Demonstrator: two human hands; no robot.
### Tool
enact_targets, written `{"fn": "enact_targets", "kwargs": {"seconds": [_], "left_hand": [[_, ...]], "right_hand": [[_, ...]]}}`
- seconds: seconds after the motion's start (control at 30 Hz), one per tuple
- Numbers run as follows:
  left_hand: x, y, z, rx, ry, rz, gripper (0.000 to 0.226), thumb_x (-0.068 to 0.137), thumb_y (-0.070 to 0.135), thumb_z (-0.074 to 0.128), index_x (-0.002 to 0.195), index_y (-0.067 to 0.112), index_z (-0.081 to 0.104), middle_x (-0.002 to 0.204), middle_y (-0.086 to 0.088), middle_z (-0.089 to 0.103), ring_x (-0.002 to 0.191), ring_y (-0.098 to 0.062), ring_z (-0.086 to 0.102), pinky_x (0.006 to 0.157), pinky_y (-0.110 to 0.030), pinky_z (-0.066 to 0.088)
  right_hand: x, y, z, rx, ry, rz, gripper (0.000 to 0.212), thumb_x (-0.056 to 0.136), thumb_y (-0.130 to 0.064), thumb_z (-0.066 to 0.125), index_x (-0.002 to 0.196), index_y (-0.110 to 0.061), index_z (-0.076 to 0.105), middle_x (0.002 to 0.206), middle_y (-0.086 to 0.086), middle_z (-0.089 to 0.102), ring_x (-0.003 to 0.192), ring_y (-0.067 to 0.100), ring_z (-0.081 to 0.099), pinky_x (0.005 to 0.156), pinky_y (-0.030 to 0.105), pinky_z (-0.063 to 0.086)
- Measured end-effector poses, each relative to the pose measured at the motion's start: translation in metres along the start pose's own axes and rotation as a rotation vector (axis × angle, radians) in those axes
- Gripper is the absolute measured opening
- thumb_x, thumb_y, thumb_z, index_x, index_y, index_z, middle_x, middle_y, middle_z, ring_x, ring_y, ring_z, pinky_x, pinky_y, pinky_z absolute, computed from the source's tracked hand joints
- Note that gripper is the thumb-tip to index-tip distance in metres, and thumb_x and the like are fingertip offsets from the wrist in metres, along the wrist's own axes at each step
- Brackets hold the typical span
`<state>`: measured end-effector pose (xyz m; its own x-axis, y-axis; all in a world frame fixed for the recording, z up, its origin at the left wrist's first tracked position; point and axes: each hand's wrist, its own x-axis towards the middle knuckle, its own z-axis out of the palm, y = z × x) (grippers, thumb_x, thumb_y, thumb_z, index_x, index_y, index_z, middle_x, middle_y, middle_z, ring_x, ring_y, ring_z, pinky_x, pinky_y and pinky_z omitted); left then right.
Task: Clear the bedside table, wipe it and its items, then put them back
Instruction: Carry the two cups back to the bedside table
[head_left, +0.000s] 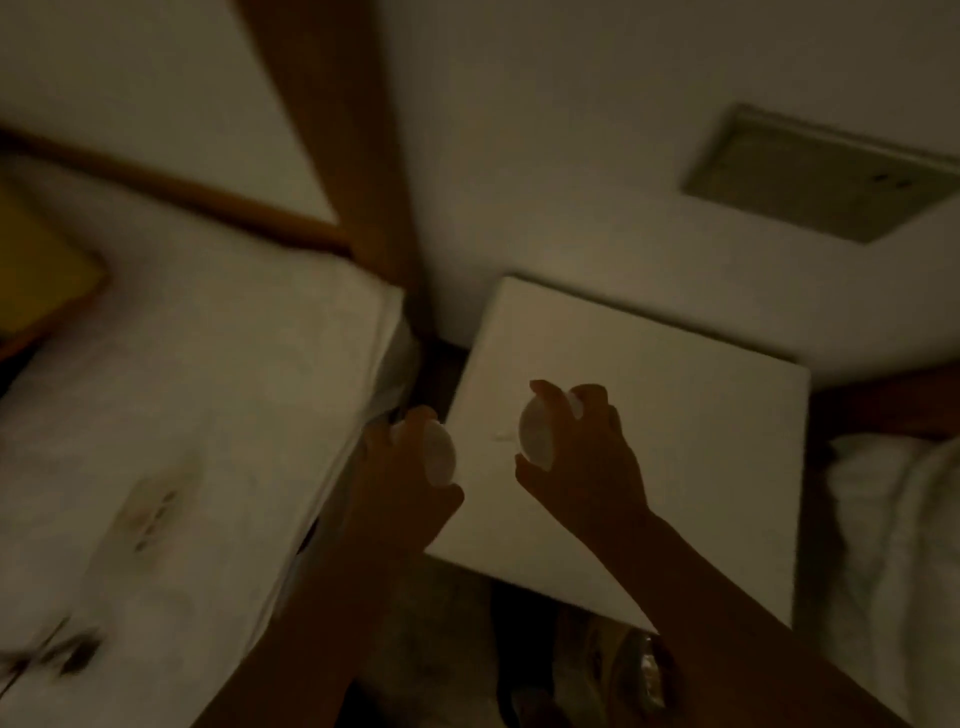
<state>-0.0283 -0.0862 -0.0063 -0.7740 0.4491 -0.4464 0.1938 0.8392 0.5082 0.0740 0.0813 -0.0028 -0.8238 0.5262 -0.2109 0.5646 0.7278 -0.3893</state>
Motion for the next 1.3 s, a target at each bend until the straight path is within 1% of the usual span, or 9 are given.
{"fn": "enact_targets", "kwargs": {"seconds": [0.07,0.27,0.47,0.7,0.87,1.0,1.13,1.23,1.3], "left_hand": [[0.025,0.040,0.021,0.090,-0.018,0.114,0.082,0.069,0.031,0.074,0.135,0.036,0.026,0.131,-0.005,0.038,0.118,-0.029,0.043,0.089,-0.040,0.047],[0.087,0.108,0.065,0.341,0.034,0.363,0.076,0.069,0.028,0.066,0.134,0.032,0.027,0.126,-0.005,0.036,0.112,-0.026,0.042,0.085,-0.030,0.044],[0.144,0.147,0.078,0.380,-0.009,0.363,0.077,0.073,0.020,0.074,0.131,0.038,0.026,0.133,-0.004,0.030,0.118,-0.027,0.039,0.087,-0.041,0.053],[0.168,0.155,0.078,0.442,-0.022,0.440,0.083,0.076,0.016,0.072,0.139,0.038,0.023,0.149,-0.003,0.021,0.136,-0.033,0.026,0.098,-0.048,0.048],[0.151,0.149,0.070,0.410,-0.060,0.363,0.104,0.076,0.050,0.072,0.149,0.040,-0.002,0.160,-0.004,-0.001,0.148,-0.034,0.002,0.113,-0.061,0.027],[0.123,0.123,0.048,0.262,0.058,0.303,0.080,0.085,0.044,0.064,0.148,0.031,0.016,0.155,-0.005,0.020,0.144,-0.028,0.019,0.114,-0.050,0.031],[0.079,0.069,0.019,0.222,0.075,0.143,0.049,0.096,0.032,0.048,0.143,0.021,0.035,0.146,-0.003,0.035,0.137,-0.024,0.031,0.113,-0.037,0.032],[0.039,0.013,-0.004,0.191,0.006,-0.029,0.044,0.100,0.029,0.043,0.142,0.019,0.038,0.145,-0.005,0.039,0.133,-0.024,0.037,0.111,-0.039,0.036],[0.015,-0.025,-0.018,0.192,0.019,-0.069,0.038,0.099,0.029,0.044,0.134,0.017,0.045,0.129,-0.005,0.050,0.118,-0.023,0.048,0.099,-0.038,0.045]], "right_hand": [[0.013,0.036,-0.011,0.000,0.047,0.081,0.080,0.072,-0.047,0.069,0.142,-0.033,0.031,0.130,0.006,0.037,0.111,0.025,0.047,0.072,0.032,0.056],[0.049,0.107,-0.019,0.080,0.128,0.269,0.084,0.073,-0.051,0.073,0.142,-0.031,0.030,0.133,0.006,0.035,0.115,0.025,0.045,0.076,0.034,0.058],[0.089,0.129,-0.016,0.100,0.119,0.305,0.085,0.076,-0.053,0.070,0.144,-0.031,0.025,0.140,0.007,0.030,0.123,0.026,0.040,0.086,0.037,0.056],[0.116,0.128,-0.016,0.081,0.122,0.309,0.092,0.075,-0.055,0.070,0.146,-0.030,0.018,0.145,0.012,0.027,0.127,0.031,0.038,0.088,0.042,0.056],[0.106,0.124,-0.023,-0.034,0.146,0.245,0.097,0.073,-0.065,0.065,0.149,-0.024,0.023,0.150,0.014,0.030,0.137,0.036,0.033,0.103,0.053,0.043],[0.088,0.102,-0.030,-0.121,0.168,0.134,0.076,0.079,-0.049,0.067,0.141,-0.014,0.041,0.148,0.021,0.035,0.141,0.041,0.030,0.111,0.058,0.034],[0.061,0.051,-0.019,-0.029,0.134,-0.004,0.045,0.083,-0.030,0.068,0.122,-0.011,0.058,0.129,0.016,0.055,0.123,0.033,0.053,0.092,0.044,0.054],[0.041,0.000,-0.002,0.038,-0.011,-0.056,0.036,0.089,-0.032,0.061,0.122,-0.020,0.056,0.120,0.001,0.058,0.108,0.016,0.059,0.085,0.024,0.050],[0.030,-0.036,0.012,0.085,-0.169,-0.058,0.035,0.093,-0.033,0.055,0.127,-0.025,0.050,0.117,-0.005,0.059,0.102,0.009,0.060,0.082,0.022,0.050]]}}
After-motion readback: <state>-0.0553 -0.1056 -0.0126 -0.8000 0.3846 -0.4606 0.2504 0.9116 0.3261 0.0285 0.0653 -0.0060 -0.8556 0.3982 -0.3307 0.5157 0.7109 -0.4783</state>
